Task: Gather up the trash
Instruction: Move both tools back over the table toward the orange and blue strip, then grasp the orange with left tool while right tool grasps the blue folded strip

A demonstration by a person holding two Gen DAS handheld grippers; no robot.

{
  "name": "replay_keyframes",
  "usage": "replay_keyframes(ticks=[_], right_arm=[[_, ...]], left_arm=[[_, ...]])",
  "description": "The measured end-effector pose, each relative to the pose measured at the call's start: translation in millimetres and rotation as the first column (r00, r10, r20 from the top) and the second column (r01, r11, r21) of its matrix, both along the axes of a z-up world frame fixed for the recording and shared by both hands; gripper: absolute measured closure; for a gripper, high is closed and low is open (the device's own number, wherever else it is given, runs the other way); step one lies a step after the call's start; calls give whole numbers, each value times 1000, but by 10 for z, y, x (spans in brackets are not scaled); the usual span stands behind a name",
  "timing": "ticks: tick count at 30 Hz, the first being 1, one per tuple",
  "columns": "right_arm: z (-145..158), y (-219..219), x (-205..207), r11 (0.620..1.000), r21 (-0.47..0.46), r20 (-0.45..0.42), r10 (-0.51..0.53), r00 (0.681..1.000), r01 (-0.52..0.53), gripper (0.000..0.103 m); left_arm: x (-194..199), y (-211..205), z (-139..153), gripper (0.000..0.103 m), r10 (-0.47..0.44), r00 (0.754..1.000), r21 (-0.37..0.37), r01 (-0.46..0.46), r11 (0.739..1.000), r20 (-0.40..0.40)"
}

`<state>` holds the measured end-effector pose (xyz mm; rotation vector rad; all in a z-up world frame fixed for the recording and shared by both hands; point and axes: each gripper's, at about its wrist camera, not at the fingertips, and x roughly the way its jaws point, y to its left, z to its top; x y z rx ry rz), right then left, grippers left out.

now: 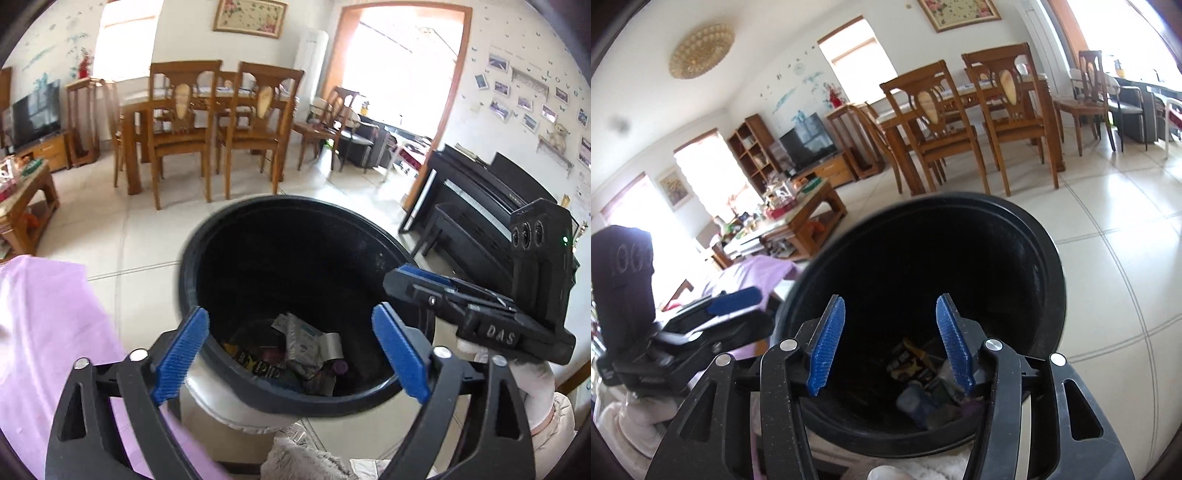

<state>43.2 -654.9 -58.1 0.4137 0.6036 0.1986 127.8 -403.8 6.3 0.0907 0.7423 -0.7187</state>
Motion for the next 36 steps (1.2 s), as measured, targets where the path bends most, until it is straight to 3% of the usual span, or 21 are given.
replay_keyframes(ticks=[3, 8, 10, 15, 19, 23, 29, 33, 35, 36], right_arm=[[130, 247, 5, 999, -14, 29, 29, 999, -29, 38], [314, 871, 173, 989, -55, 50, 140, 989, -137, 38], [387, 1216, 273, 979, -69, 55, 196, 979, -192, 38], [549, 2112, 605, 939, -111, 52, 334, 941, -327, 38], [599, 2918, 884, 877, -191, 17, 452, 892, -441, 38], [539, 3771, 1183, 789, -302, -53, 547, 835, -536, 38], [267, 4595, 1784, 667, -452, -153, 596, 789, -592, 38], [55, 4808, 2101, 646, -444, -213, 598, 773, -622, 40], [-4, 4895, 2160, 635, -444, -227, 603, 765, -633, 40], [-32, 4939, 2186, 628, -445, -234, 606, 760, -638, 45]], left_arm=[[-86, 415, 119, 8, 60, 998, -24, -59, 998, 27], [-72, 1323, 246, 5, 224, 973, -69, -220, 973, 51], [-38, 1759, 274, 5, 315, 946, -64, -311, 948, 70], [149, 2883, 268, 5, 525, 848, -60, -522, 851, 67], [446, 3535, 173, 5, 631, 775, -12, -631, 776, 36], [804, 3912, 0, 6, 668, 744, 48, -667, 744, -20], [1247, 4110, -228, 8, 653, 755, 133, -642, 755, -57], [1191, 4086, -325, 25, 618, 782, 117, -609, 785, -76], [1198, 4039, -358, 40, 591, 801, 122, -580, 805, -94], [1204, 4032, -359, 43, 582, 807, 116, -571, 812, -102]])
